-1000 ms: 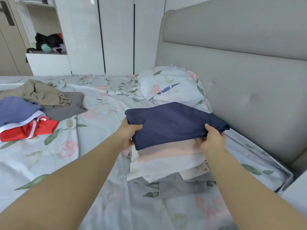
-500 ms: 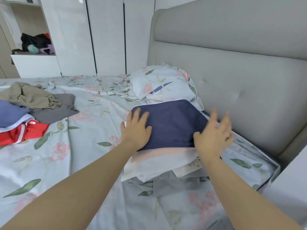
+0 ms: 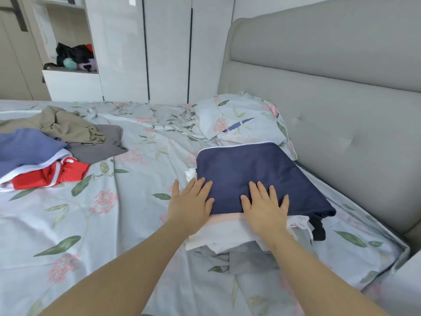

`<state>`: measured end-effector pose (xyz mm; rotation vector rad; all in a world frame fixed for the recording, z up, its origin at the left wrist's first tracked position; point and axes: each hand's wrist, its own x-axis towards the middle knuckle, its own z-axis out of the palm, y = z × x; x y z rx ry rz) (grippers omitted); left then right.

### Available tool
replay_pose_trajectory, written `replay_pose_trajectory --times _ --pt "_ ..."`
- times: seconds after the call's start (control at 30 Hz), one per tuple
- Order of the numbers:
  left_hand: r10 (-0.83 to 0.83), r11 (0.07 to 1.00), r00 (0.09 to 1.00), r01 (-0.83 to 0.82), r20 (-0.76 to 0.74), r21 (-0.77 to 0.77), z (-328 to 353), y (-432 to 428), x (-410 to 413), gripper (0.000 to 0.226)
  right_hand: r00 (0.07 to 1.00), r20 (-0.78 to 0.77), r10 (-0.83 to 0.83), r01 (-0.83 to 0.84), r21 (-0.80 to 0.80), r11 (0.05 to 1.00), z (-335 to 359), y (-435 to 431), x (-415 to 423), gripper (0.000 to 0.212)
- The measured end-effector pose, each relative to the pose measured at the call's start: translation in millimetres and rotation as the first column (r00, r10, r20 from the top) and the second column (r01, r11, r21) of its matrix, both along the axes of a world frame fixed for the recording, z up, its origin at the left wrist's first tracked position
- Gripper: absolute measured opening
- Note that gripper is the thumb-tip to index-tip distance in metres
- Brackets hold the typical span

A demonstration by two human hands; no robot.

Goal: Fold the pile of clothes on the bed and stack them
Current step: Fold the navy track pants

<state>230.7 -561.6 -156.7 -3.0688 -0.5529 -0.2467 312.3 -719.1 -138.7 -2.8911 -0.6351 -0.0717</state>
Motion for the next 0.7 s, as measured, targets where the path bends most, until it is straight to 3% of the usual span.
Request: replay_pose_trajectory --times 0.07,0.17,0.37,0.47,0.6,0.7 --pt "0.083 0.996 0.991 -0.081 0.101 -0.026 -2.1 26.3 -31.6 0.079 0.976 0.189 0.110 -0.115 0.016 0.993 -3.1 26.2 -20.0 0.051" --pt "0.190 0.982 0.955 -0.186 0.226 -0.036 -6.5 77.9 -85.1 0.057 0.936 0.251 0.245 -0.278 0.105 0.955 -7.1 83.1 -56.8 0.050" --pt "0.395 0.918 0.915 -0.396 0.079 0.003 -29.7 172.4 -179.2 0.052 0.866 0.065 0.496 -0.500 0.141 0.854 -39.5 208.1 -138.6 0.086" --pt "0.470 0.883 0.883 -0.470 0.007 -0.009 -52.9 214.2 -212.0 0.052 0.850 -0.027 0.526 -0.520 0.119 0.846 -55.9 252.1 -164.2 0.075" --pt "0.509 0.861 0.861 -0.509 0.017 -0.028 -84.6 266.3 -237.7 0.054 0.801 -0.173 0.573 -0.565 0.097 0.819 -90.3 297.1 -170.7 0.092" --pt "0.582 0.813 0.807 -0.574 0.097 -0.095 -90.8 297.6 -239.4 0.068 0.829 -0.079 0.553 -0.549 0.072 0.833 -102.5 325.7 -166.5 0.095"
